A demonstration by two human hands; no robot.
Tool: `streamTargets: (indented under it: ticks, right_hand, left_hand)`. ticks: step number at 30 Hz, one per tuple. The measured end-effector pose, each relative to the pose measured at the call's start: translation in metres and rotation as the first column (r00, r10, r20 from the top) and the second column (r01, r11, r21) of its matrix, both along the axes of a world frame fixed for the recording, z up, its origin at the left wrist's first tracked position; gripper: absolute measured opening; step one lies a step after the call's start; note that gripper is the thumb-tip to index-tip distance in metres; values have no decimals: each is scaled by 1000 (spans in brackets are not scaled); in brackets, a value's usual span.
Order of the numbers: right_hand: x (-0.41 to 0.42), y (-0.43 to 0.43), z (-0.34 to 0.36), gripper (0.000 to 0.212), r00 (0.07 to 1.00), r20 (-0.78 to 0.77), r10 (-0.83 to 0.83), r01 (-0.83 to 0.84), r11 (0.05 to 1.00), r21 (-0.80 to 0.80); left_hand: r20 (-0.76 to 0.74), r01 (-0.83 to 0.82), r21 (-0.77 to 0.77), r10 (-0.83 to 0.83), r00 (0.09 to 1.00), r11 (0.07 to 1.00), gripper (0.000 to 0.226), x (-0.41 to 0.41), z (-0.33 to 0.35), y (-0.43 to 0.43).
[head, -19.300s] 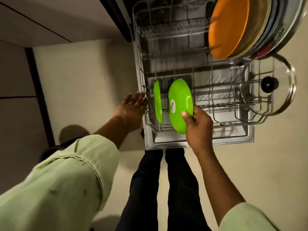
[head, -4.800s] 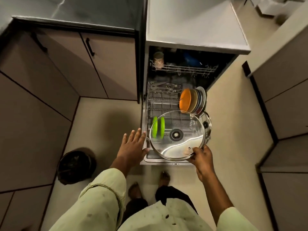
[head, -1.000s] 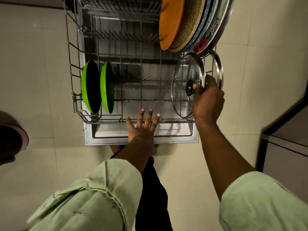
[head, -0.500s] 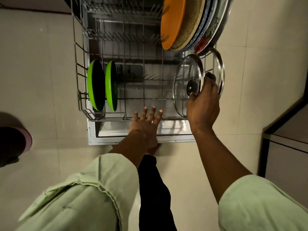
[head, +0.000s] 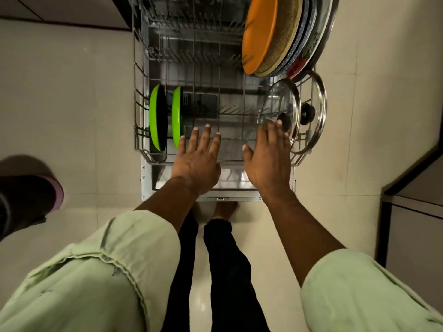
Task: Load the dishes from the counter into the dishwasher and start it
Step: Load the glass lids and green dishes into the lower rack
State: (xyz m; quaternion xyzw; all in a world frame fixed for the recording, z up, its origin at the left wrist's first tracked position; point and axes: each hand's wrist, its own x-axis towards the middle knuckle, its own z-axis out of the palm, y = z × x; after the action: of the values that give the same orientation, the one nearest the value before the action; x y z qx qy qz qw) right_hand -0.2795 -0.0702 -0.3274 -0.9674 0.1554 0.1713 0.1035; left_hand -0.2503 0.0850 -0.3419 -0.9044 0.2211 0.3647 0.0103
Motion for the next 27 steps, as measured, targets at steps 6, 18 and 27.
streamTargets:
  ticks: [6,18,27]
  right_hand:
    - [0,26,50,67,998,-28,52,-50,996,68]
    - [21,111,244,70,912,217,349,-383,913,140]
    - [81,177,374,73,705,509,494,-592,805,38]
  left_hand:
    - [104,-97,-24,99,990,995,73,1,62,31]
    - [320,-353,-52,351,880,934,71,-14,287,107]
    - [629,-495,-120,451,633,861,71,7,429,181]
